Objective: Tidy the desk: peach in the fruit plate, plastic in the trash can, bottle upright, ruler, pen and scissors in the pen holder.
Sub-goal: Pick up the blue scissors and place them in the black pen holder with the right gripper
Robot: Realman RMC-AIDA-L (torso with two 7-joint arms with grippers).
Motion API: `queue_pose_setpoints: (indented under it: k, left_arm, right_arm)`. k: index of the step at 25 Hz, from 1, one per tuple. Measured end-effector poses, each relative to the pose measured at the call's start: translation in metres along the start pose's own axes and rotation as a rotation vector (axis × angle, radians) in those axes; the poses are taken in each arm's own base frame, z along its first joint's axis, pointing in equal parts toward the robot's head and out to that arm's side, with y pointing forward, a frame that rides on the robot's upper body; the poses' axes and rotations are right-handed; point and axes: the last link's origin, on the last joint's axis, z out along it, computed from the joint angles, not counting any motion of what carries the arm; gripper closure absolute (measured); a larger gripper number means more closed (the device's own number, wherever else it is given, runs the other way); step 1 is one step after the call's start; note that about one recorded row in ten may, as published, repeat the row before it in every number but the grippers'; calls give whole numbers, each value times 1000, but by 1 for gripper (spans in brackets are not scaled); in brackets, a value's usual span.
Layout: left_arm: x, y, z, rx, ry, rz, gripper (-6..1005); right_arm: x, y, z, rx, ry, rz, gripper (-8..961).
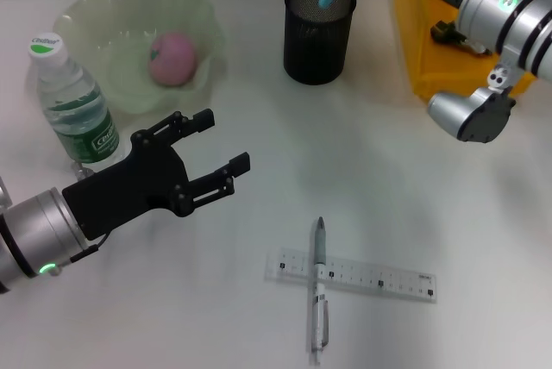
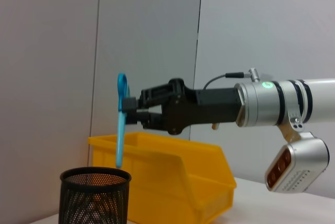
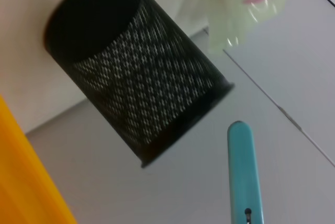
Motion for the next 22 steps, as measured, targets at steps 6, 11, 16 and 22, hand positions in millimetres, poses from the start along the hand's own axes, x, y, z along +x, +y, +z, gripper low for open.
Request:
queue_pose_setpoints:
  k: [6,11,16,22]
  left_arm:
    - [0,-1,0,6,3,1,194]
    - [1,-3,0,20,4,5,194]
    - [1,-3,0,21,4,10,194]
    - [0,-3,0,23,2,11,194]
  right_arm:
    - [-1,-3,5,-14,-14,-32,715]
    - [0,-4,6,-12,-14,-54,715]
    - [1,-4,6,-13,-9,-66,715]
    - [2,-3,6,-21,-7,-84,715]
